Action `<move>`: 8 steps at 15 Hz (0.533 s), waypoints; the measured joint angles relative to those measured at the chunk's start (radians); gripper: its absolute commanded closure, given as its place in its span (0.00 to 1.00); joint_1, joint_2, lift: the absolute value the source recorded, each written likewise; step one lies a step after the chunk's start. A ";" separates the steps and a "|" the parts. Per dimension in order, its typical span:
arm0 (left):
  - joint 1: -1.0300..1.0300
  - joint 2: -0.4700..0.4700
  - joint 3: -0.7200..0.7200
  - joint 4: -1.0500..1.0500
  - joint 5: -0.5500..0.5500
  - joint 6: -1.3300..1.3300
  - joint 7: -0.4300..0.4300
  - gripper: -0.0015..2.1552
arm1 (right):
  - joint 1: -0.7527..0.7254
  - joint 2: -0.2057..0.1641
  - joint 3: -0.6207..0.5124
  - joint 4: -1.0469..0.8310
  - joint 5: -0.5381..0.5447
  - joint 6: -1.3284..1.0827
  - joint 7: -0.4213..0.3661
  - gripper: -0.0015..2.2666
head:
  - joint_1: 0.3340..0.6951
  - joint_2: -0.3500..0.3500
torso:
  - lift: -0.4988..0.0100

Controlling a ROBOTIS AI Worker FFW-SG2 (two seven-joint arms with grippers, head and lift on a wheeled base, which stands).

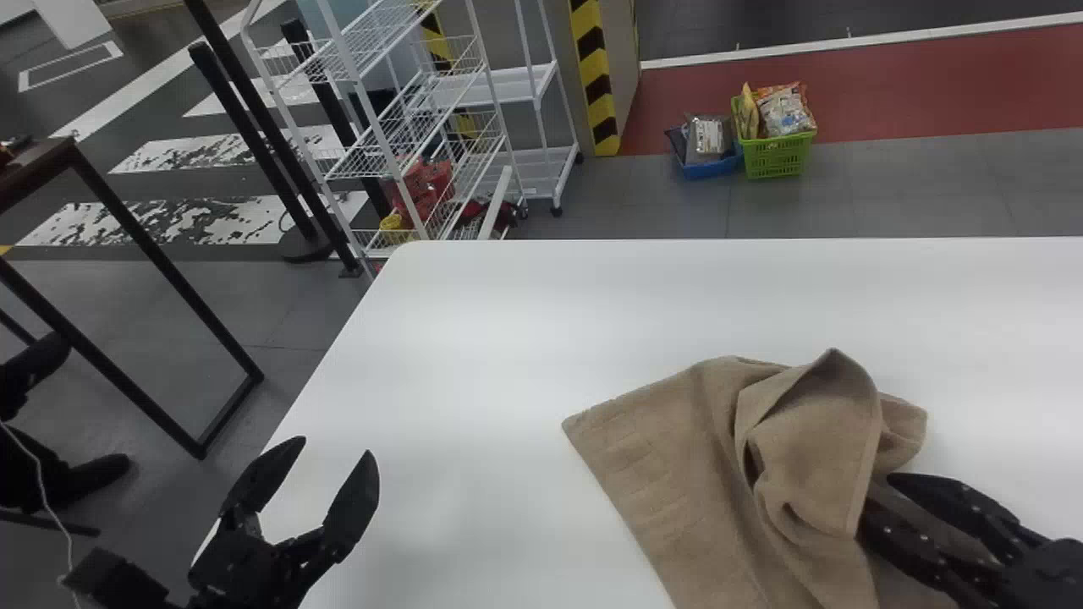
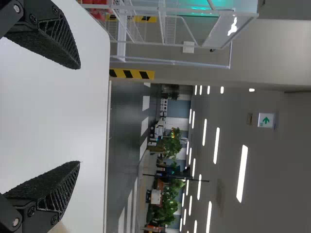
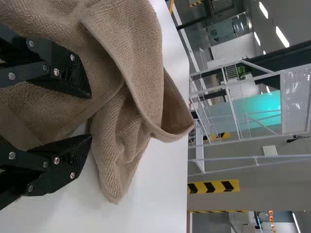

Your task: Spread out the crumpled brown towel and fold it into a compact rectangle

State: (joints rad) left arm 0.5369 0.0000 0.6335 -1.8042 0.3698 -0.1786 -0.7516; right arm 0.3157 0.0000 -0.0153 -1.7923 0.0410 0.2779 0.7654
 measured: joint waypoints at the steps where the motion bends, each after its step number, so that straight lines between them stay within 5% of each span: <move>1: 0.000 0.000 0.000 0.000 0.001 0.000 0.000 0.06 | -0.002 0.000 0.000 0.001 0.002 0.010 0.000 0.30 | 1.00 1.00 | 0.73; 3: 0.000 0.000 0.000 0.000 0.003 0.000 0.000 0.06 | -0.005 0.000 0.001 0.003 0.007 0.021 0.001 0.43 | 1.00 1.00 | 0.73; 8: 0.000 0.000 0.000 0.000 0.003 0.000 -0.001 0.06 | -0.012 0.000 0.008 0.007 0.012 0.026 0.015 0.51 | 1.00 1.00 | 0.73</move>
State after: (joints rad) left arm 0.5369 0.0000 0.6335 -1.8040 0.3727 -0.1786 -0.7523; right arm 0.3037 0.0000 -0.0069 -1.7856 0.0526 0.3041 0.7806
